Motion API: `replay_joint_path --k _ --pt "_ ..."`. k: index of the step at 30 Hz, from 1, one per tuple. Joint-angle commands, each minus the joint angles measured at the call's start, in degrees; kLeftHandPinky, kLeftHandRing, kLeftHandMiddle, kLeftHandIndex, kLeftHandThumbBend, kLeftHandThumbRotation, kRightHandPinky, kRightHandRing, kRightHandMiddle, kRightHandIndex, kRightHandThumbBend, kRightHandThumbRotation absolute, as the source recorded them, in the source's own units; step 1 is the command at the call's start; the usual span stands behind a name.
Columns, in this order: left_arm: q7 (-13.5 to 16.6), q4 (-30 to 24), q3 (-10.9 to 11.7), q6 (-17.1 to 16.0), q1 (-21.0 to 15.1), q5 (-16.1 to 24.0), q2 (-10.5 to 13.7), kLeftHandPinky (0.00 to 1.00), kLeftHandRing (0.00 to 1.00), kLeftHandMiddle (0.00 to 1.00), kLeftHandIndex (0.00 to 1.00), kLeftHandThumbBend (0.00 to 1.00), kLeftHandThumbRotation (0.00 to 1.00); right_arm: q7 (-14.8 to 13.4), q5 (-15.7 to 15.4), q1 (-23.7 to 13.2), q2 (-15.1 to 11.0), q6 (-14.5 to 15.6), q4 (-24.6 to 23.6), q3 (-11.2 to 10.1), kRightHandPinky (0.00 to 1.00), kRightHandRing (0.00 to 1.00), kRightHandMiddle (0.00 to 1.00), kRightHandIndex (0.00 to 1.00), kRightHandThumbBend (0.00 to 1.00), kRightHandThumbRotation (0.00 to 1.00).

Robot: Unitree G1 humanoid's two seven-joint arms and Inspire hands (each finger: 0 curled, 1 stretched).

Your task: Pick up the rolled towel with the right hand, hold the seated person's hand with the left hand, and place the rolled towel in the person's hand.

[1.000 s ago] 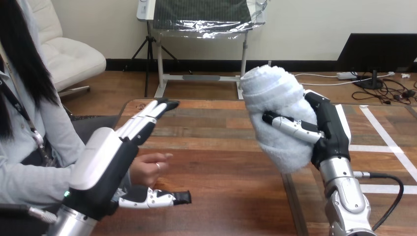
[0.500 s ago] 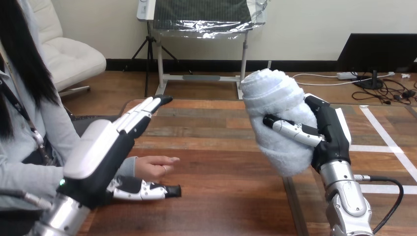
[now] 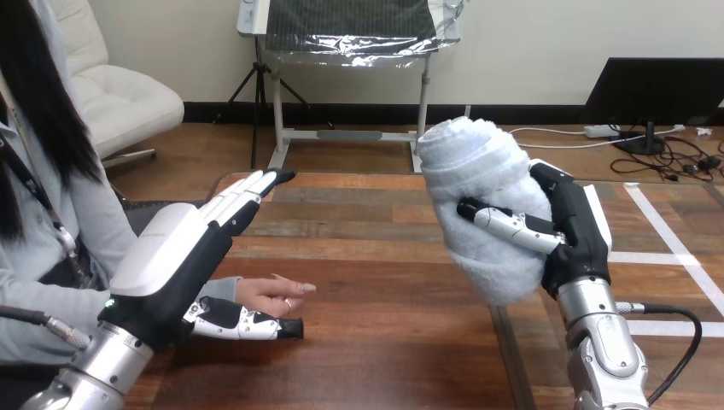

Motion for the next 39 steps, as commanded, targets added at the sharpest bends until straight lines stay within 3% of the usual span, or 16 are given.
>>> replay_joint_path --k 1,8,20,29,39 --pt "0.9 2.9 -1.2 0.2 -4.6 0.4 1.8 0.85 0.94 0.95 0.93 1.0 0.24 0.4 1.5 -2.6 0.5 -2.0 -4.2 -1.3 0.34 0.4 0.47 0.45 0.84 0.0" --pt "0.5 4.9 -2.5 1.9 -5.9 1.6 3.1 0.85 0.93 0.95 0.94 1.0 0.25 0.0 1.3 -2.3 0.5 -2.0 -4.7 -1.0 0.34 0.4 0.46 0.45 0.83 0.0" --pt "1.3 12.7 -5.2 1.4 -9.7 3.1 5.0 0.83 0.91 0.93 0.93 1.0 0.24 0.2 1.6 -1.7 0.7 -1.6 -5.6 -1.0 0.34 0.4 0.46 0.45 0.83 0.0" --pt "3.1 19.1 -7.8 0.9 -13.0 5.9 6.4 0.81 0.89 0.9 0.89 1.0 0.25 1.8 2.6 -1.4 0.9 -1.8 -6.3 -1.4 0.34 0.4 0.46 0.45 0.82 0.0" --pt "4.6 26.3 -10.8 1.9 -16.7 8.1 7.3 0.8 0.86 0.87 0.86 1.0 0.22 1.5 2.4 -0.9 1.0 -1.4 -7.7 -1.3 0.33 0.4 0.46 0.45 0.82 0.0"
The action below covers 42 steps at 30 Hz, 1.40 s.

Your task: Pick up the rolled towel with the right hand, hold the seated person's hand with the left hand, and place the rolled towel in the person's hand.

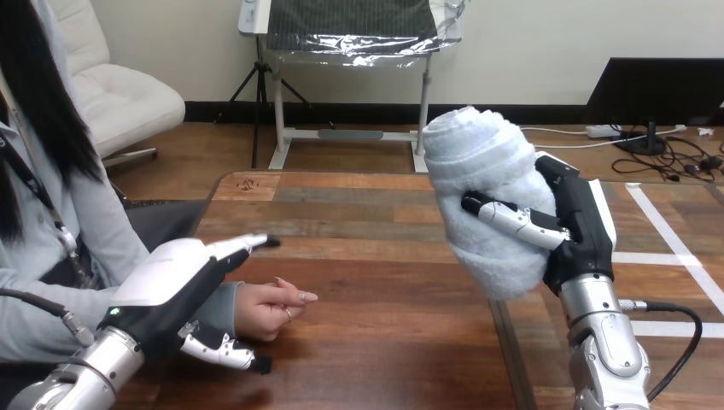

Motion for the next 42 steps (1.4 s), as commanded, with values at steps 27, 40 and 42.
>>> replay_joint_path --k 27,40,42 --pt "11.7 22.6 -11.4 5.0 -14.7 6.2 0.9 0.77 0.83 0.83 0.82 1.0 0.24 1.0 1.9 1.0 1.2 1.0 -11.6 -1.0 0.32 0.39 0.45 0.45 0.81 0.0" --pt "14.4 25.9 -14.0 6.2 -15.9 5.8 0.2 0.76 0.81 0.81 0.8 1.0 0.29 1.6 2.9 2.6 1.7 3.1 -15.6 -0.9 0.32 0.38 0.45 0.45 0.8 0.0" --pt "14.8 26.3 -14.3 6.6 -16.1 5.6 0.1 0.76 0.8 0.8 0.8 1.0 0.3 1.6 2.9 2.9 1.7 3.3 -16.2 -0.8 0.32 0.38 0.45 0.45 0.8 0.0"
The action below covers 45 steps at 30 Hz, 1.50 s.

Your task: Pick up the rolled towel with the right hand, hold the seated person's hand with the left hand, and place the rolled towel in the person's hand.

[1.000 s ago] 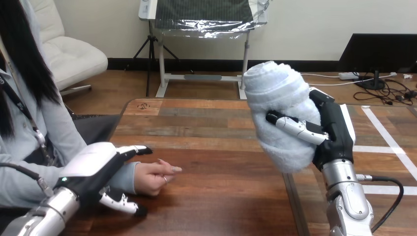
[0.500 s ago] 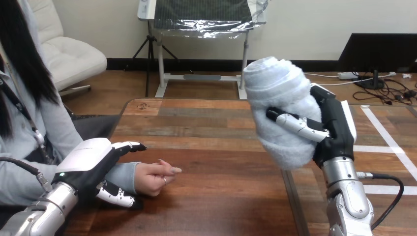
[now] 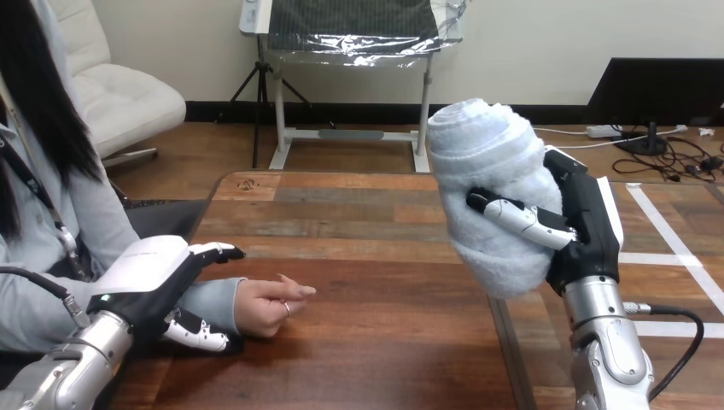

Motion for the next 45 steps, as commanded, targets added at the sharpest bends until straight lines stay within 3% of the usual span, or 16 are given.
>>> replay_joint_path --k 1,12,24,45 --pt "1.0 2.5 -2.1 1.4 -1.8 0.7 -0.6 0.76 0.8 0.8 0.79 1.0 0.3 0.1 1.1 -1.9 0.1 0.1 -5.4 -0.1 0.32 0.38 0.45 0.45 0.8 0.0" --pt "2.3 3.5 -2.9 2.8 -2.0 0.0 -1.2 0.74 0.76 0.74 0.76 1.0 0.3 0.1 1.2 -0.6 0.4 1.0 -8.4 0.0 0.32 0.38 0.44 0.45 0.8 0.0" --pt "1.7 4.0 -3.2 3.1 -2.3 -0.9 -1.4 0.53 0.6 0.65 0.66 1.0 0.27 -0.8 0.6 0.7 0.8 2.1 -11.6 0.5 0.31 0.37 0.44 0.44 0.8 0.0" --pt "-0.2 3.0 -3.1 1.3 -2.3 -3.1 -1.4 0.4 0.44 0.49 0.51 1.0 0.13 -1.1 0.8 1.4 1.2 4.3 -14.0 0.8 0.31 0.37 0.44 0.45 0.77 0.0"
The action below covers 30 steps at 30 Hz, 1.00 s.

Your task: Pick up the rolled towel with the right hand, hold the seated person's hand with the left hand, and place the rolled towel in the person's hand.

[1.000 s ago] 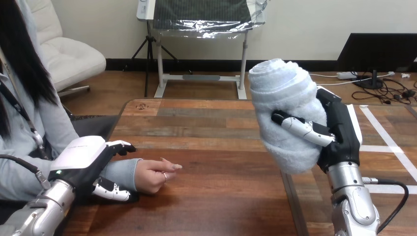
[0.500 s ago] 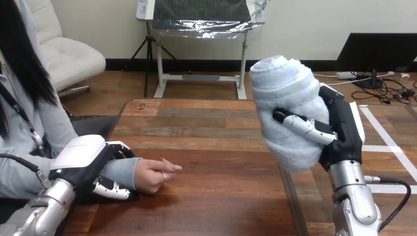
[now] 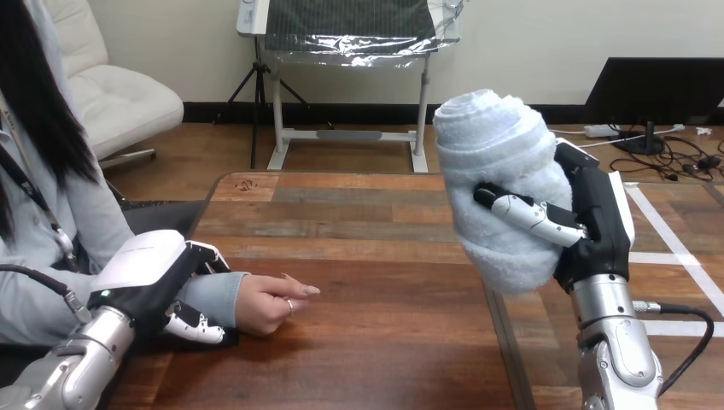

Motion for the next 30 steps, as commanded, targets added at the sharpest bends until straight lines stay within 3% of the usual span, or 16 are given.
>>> replay_joint_path --k 1,17,30 --pt "-1.1 0.7 -1.1 0.4 -0.7 0.0 -0.5 0.39 0.43 0.48 0.5 1.0 0.12 -0.5 0.5 -2.1 0.6 0.0 -4.1 0.4 0.31 0.37 0.44 0.45 0.76 0.0" --pt "0.0 -0.6 -1.5 -1.2 -0.7 0.0 -0.2 0.32 0.36 0.42 0.45 1.0 0.09 -1.0 0.1 -2.4 0.5 0.3 -2.5 0.9 0.32 0.39 0.45 0.45 0.75 0.0" --pt "0.7 -4.0 -0.9 -4.2 -0.5 -0.5 0.6 0.3 0.34 0.4 0.43 1.0 0.03 -1.6 -2.1 -3.2 -0.2 -0.7 1.1 1.6 0.32 0.39 0.46 0.45 0.74 0.0"
